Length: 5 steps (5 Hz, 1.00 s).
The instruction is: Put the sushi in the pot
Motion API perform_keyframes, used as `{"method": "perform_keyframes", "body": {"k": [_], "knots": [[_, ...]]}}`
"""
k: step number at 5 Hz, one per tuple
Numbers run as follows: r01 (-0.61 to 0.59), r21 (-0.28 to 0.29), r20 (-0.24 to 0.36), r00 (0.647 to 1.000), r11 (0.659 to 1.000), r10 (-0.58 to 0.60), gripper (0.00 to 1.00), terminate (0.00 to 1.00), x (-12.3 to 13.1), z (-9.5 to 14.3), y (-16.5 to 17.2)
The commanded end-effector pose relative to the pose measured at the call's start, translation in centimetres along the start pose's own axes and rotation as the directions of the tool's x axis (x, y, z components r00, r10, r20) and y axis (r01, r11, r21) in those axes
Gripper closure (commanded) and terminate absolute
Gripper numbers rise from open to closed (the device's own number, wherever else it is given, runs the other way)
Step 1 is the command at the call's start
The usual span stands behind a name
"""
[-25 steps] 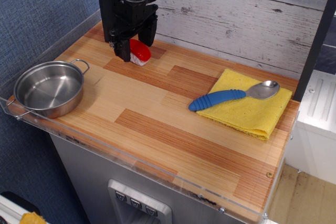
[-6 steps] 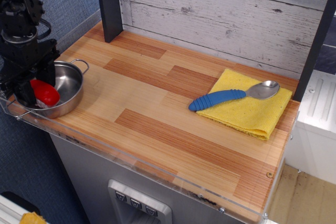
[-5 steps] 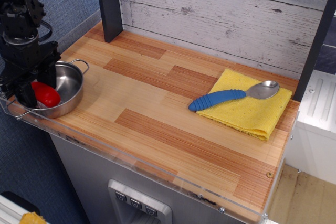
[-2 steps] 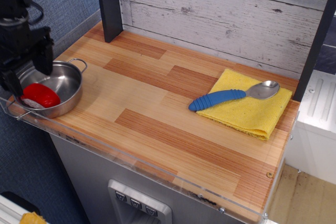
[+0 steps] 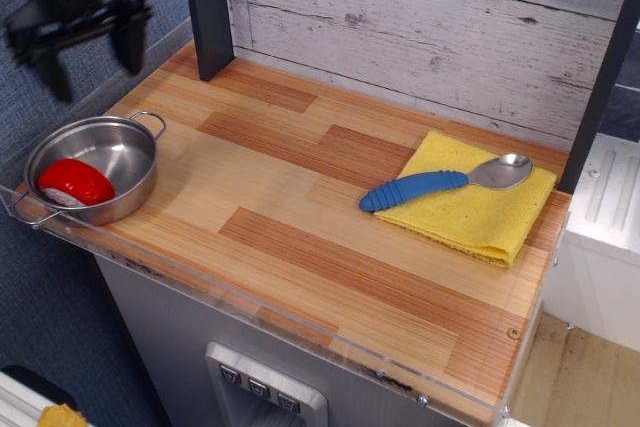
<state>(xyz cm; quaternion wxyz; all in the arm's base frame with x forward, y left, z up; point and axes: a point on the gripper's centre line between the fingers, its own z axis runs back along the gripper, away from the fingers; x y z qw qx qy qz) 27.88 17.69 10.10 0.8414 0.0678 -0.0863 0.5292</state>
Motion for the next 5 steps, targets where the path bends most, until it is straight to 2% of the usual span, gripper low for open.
{"method": "perform_keyframes", "body": {"k": [1, 2, 3, 4, 5], "knots": [[0.427, -0.130, -0.040, 0.899, 0.895, -0.435, 0.00, 0.00, -1.20, 1.37, -3.59], [0.625, -0.194, -0.025, 0.767, 0.756, -0.641, 0.00, 0.00, -1.70, 1.19, -4.55], [0.798, -0.189, 0.032, 0.587, 0.572, -0.809, 0.00, 0.00, -1.55, 1.08, -4.53], [0.798, -0.189, 0.032, 0.587, 0.572, -0.809, 0.00, 0.00, -1.55, 1.08, -4.53], [0.798, -0.189, 0.032, 0.587, 0.572, -0.809, 0.00, 1.00, -1.55, 1.08, -4.53]]}}
